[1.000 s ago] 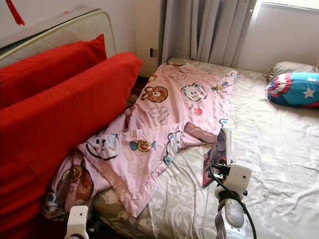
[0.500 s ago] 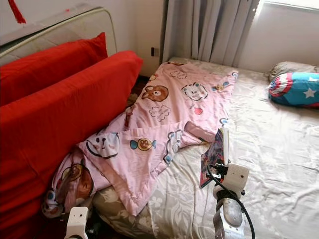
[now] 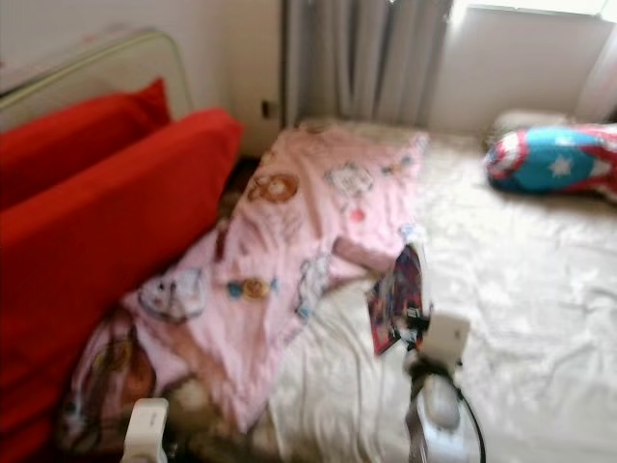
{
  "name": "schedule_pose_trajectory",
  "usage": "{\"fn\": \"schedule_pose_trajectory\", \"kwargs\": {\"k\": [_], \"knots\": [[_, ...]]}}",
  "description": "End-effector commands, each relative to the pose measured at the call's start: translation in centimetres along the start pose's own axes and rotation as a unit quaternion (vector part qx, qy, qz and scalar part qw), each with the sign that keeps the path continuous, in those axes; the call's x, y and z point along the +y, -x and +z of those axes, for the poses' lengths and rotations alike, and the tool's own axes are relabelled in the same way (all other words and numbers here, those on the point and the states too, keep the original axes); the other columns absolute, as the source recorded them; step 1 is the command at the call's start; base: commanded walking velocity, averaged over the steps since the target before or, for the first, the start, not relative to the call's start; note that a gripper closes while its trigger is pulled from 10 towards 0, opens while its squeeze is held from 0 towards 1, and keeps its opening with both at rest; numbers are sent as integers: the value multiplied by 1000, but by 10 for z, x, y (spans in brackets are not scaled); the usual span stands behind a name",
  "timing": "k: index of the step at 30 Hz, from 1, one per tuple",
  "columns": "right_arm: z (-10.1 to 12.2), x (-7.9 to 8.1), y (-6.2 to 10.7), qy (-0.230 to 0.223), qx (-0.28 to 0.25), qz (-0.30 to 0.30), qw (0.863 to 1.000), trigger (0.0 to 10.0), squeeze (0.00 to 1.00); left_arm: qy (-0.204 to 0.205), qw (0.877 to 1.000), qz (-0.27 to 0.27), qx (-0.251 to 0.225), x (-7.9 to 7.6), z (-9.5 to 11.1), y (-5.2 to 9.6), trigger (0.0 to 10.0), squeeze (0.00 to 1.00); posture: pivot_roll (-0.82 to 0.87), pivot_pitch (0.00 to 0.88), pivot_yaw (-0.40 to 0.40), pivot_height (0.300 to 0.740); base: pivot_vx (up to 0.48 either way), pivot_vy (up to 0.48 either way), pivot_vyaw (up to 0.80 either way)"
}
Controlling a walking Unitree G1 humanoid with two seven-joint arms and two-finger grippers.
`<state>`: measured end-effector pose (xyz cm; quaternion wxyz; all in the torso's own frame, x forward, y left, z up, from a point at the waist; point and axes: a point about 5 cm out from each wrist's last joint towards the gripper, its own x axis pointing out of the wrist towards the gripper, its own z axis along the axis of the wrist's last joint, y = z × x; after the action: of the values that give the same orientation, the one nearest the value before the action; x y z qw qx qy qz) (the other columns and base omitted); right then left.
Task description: Clean up the room
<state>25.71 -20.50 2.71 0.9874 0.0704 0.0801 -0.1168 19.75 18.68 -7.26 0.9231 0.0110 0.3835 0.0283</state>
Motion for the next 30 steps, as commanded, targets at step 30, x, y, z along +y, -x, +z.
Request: {"fn": "schedule_pose_trajectory", "kwargs": {"k": [30], "knots": [[7,15,-3,-6,-29,29,999,10000,0,-23,999,1,33,8,-14,4,10000,0,-80,0,-44,731,0,-111,-460]]}}
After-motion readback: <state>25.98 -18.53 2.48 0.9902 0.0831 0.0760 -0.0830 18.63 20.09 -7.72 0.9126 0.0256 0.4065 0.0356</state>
